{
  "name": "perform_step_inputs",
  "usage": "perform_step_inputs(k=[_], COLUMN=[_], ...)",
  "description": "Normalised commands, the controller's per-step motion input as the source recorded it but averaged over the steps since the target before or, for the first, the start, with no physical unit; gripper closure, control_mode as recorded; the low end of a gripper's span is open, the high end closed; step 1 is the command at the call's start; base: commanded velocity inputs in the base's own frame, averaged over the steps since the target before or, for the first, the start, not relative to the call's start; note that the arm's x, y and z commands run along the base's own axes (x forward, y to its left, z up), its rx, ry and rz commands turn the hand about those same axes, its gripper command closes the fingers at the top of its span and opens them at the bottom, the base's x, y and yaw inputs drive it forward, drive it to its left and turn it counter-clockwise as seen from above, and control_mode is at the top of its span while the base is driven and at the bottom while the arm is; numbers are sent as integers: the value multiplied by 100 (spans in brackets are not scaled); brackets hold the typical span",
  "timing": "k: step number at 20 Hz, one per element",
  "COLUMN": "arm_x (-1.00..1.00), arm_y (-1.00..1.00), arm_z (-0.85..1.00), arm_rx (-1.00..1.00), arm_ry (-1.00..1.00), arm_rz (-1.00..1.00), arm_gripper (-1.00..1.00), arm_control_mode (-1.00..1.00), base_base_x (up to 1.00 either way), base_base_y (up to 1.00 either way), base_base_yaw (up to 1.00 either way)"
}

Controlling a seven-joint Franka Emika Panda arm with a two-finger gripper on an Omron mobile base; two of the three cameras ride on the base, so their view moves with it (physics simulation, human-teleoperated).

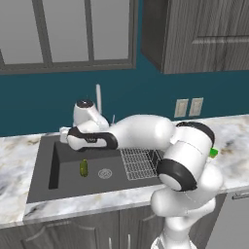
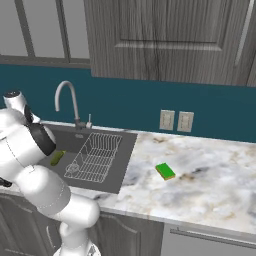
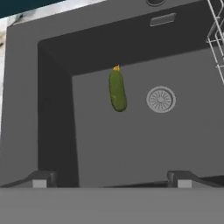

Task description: Turn on the sink faucet. Then move the cucumber from the counter to the sink. Turn off the sink. Move the vegetable from the sink to the pot next to the stove. Finally move the pot to the front right burner.

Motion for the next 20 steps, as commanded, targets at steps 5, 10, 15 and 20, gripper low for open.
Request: perform_step_inputs(k=[5, 10, 15, 20], arm_x=[36, 35, 29, 23], arm_y=[-7, -11, -3, -1], arm_z=[-35, -35, -45, -46], arm_rx=[-1, 0, 0, 0], arm_ry=[2, 0, 0, 0], arm_rz=[0, 0, 0, 0], arm_gripper=[-100, -100, -100, -100], arm_control_mode=[-100, -100, -100, -100], base_base_x=[0, 0, 0, 0], base_base_y=[0, 0, 0, 0], base_base_yaw=[0, 0, 0, 0])
